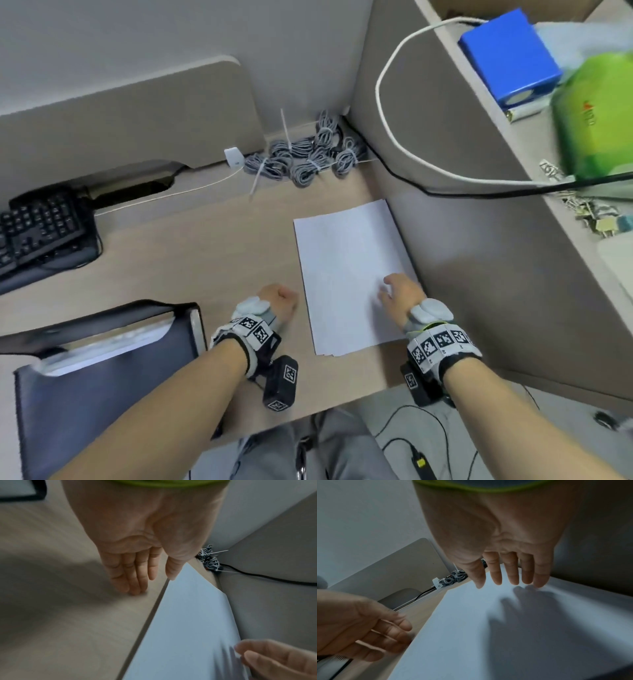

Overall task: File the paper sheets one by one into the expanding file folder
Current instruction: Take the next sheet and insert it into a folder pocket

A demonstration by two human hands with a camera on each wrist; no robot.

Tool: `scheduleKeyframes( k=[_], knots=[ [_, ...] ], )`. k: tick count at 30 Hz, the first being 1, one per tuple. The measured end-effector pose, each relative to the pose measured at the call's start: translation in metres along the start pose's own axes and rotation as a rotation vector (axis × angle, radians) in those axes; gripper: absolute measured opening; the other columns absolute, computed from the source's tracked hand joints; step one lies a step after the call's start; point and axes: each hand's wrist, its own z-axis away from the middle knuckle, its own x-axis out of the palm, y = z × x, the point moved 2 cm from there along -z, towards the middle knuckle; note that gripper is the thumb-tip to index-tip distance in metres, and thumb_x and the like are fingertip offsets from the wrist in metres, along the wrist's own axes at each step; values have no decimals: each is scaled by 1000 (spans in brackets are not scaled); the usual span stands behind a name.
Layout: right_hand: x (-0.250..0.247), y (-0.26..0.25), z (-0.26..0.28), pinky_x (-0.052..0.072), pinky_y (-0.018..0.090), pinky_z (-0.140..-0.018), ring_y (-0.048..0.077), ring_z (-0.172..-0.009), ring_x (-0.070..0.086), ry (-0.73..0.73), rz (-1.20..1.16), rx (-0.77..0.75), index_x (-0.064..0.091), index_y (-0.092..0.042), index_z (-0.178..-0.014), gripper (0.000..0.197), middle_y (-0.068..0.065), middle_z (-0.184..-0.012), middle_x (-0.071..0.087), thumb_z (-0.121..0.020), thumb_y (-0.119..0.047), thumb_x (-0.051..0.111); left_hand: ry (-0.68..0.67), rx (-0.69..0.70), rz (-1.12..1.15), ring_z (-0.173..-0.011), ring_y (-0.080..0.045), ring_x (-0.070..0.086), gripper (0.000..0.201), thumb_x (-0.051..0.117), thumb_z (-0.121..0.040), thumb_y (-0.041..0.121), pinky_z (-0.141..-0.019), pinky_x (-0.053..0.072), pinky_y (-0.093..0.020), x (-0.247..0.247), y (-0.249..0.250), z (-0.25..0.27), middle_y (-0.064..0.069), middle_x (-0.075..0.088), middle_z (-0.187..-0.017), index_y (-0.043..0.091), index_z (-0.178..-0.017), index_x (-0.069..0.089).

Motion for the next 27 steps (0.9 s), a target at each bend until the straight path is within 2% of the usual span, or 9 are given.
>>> scheduleKeyframes(
  k=[3, 6, 7, 10, 12, 16, 23, 25, 27],
  knots=[
    [8, -4, -3, 47, 41, -85, 35, -99, 59, 4, 61, -63, 61, -1, -103, 29, 14, -102, 66, -88, -24, 53, 17, -70, 122, -63, -27, 70, 34, 59, -72, 53, -69, 60, -40, 12, -1, -12, 0, 71, -63, 21, -67, 67],
    [15, -8, -7, 48, 41, -83, 33, -97, 60, 5, 67, -93, 62, -1, -102, 28, 12, -100, 67, -88, -24, 54, 11, -130, 182, -67, -26, 66, 39, 61, -73, 55, -69, 56, -32, 9, 12, -11, -2, 70, -76, 16, -78, 64],
    [17, -9, -8, 49, 41, -82, 32, -96, 60, -11, 46, -96, 62, -3, -102, 27, 12, -100, 68, -88, -24, 53, 11, -163, 189, -74, -25, 66, 40, 61, -73, 55, -71, 53, -30, 9, 10, -14, -3, 71, -86, 19, -88, 64],
    [17, -6, -9, 51, 36, -79, 31, -91, 63, -30, -36, -103, 62, -9, -103, 25, 9, -99, 68, -88, -27, 53, 4, -198, 213, -85, -26, 69, 67, 61, -60, 64, -83, 55, -37, 7, -2, -23, -3, 72, -100, 18, -110, 62],
    [12, -1, -11, 44, 28, -84, 30, -101, 61, 37, -99, -105, 63, -8, -109, 26, 9, -107, 67, -89, -23, 56, -15, -167, 234, -88, -28, 70, 61, 62, -64, 58, -87, 55, -45, 8, -10, -32, -4, 73, -103, 17, -109, 66],
    [-3, 10, -14, 38, 24, -89, 27, -110, 58, 131, -182, 5, 61, -5, -118, 31, 11, -120, 63, -90, -19, 59, 37, -144, 230, -96, -30, 66, 43, 62, -86, 34, -92, 52, -44, -2, 9, -15, -11, 69, -112, 9, -121, 63],
    [7, 3, -13, 42, 24, -83, 25, -105, 61, 70, -191, 38, 60, -10, -119, 31, 9, -117, 65, -91, -23, 58, 41, -197, 324, -95, -32, 65, 50, 69, -81, 31, -84, 52, -38, 4, 12, -14, -12, 67, -113, 1, -119, 58],
    [6, 0, -12, 42, 24, -86, 24, -108, 61, 58, -222, 48, 59, -10, -121, 32, 7, -119, 65, -91, -23, 57, 26, -211, 295, -102, -33, 63, 58, 69, -79, 34, -88, 49, -37, 0, 13, -15, -13, 64, -119, 2, -125, 54],
    [3, 1, -10, 41, 23, -88, 23, -112, 59, 82, -281, 71, 59, -9, -121, 32, 6, -122, 64, -92, -21, 58, 1, -208, 258, -112, -34, 59, 51, 64, -89, 28, -89, 45, -35, -3, 12, -17, -14, 60, -127, 1, -131, 52]
  ],
)
